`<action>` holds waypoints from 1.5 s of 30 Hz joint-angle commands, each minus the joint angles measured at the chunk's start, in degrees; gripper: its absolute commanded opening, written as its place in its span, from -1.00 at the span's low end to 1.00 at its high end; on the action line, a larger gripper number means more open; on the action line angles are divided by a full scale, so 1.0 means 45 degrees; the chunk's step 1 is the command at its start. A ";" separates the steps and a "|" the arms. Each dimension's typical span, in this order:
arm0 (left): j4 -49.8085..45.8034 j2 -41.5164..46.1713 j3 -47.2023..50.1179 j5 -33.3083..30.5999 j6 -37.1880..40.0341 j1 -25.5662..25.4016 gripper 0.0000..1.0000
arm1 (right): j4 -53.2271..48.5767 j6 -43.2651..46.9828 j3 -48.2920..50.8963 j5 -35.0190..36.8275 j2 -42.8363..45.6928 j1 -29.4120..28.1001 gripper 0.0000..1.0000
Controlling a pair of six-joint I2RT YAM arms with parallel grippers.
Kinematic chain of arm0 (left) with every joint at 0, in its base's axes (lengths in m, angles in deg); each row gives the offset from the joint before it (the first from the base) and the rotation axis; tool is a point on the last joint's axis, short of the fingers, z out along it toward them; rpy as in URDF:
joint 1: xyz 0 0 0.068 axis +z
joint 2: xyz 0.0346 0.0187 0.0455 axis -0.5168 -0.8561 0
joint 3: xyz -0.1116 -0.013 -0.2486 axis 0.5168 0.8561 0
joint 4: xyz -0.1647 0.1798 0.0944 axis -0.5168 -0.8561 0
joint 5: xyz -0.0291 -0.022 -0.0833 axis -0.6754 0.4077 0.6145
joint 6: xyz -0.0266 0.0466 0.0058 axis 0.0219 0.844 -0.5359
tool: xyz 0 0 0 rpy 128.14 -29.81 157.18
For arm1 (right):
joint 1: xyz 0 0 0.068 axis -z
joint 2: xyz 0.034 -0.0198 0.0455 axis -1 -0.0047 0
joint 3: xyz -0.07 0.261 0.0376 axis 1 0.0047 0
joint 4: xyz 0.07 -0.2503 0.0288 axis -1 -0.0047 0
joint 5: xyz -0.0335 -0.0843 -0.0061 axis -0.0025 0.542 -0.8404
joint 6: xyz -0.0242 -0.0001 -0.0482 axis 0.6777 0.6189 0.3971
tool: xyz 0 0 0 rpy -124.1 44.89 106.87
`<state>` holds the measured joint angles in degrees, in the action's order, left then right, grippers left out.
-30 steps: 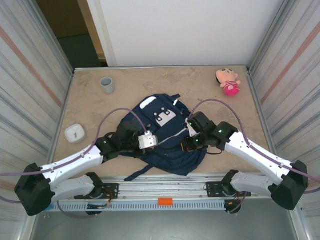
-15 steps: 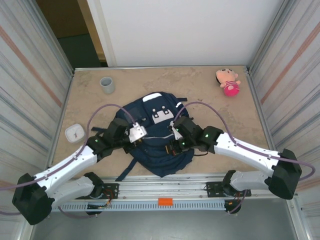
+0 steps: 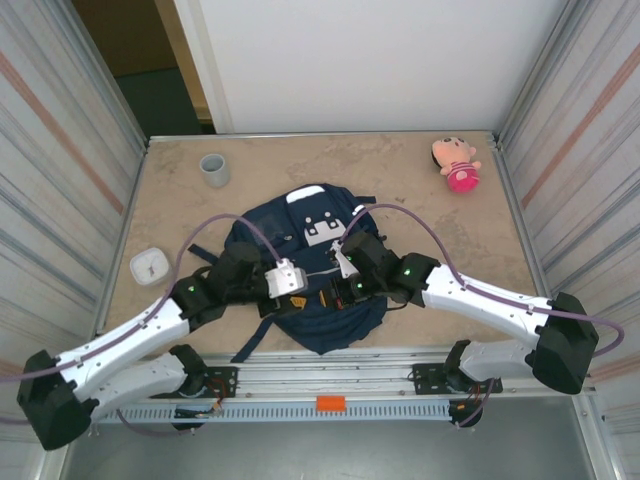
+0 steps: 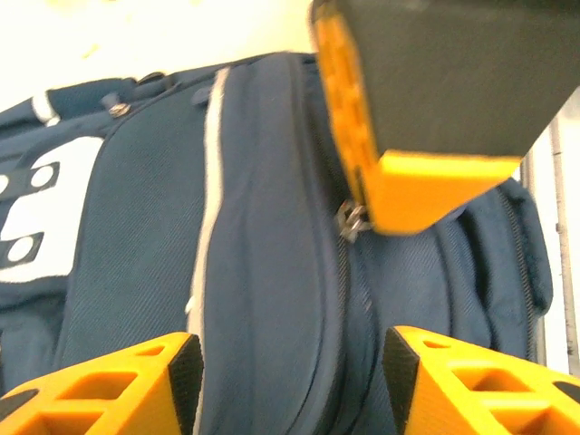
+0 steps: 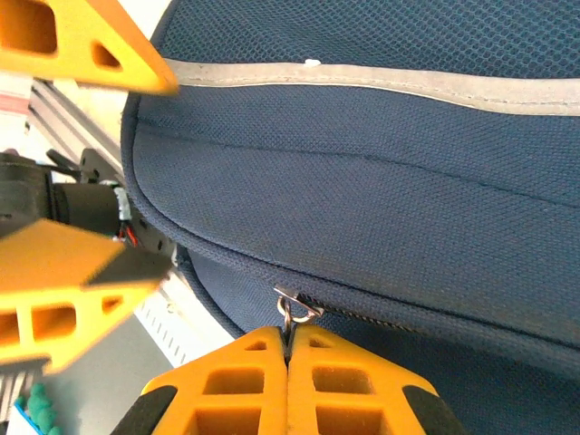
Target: Pack books, pencil case, and school supplies into a backpack
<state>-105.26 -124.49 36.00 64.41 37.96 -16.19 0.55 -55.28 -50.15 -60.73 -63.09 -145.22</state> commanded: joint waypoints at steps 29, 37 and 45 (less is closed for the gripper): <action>-0.1288 0.0138 -0.0799 0.0140 0.0507 0.0744 0.01 | -0.0024 0.0749 0.0828 -0.1166 0.0684 0.1578 -1.00; -0.0336 -0.2466 -0.2282 -0.0630 0.0353 -0.0920 0.07 | -0.0258 0.0794 0.0796 -0.0982 0.0792 0.1544 -1.00; 0.0260 -0.3700 -0.2246 -0.1436 0.0363 -0.1094 -0.30 | -0.0257 0.0791 0.0930 -0.1002 0.1079 0.1596 -1.00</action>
<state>-105.66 -141.54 26.28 59.99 39.82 -20.94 -1.44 -51.57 -46.23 -63.92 -60.18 -137.74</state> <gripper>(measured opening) 0.357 0.037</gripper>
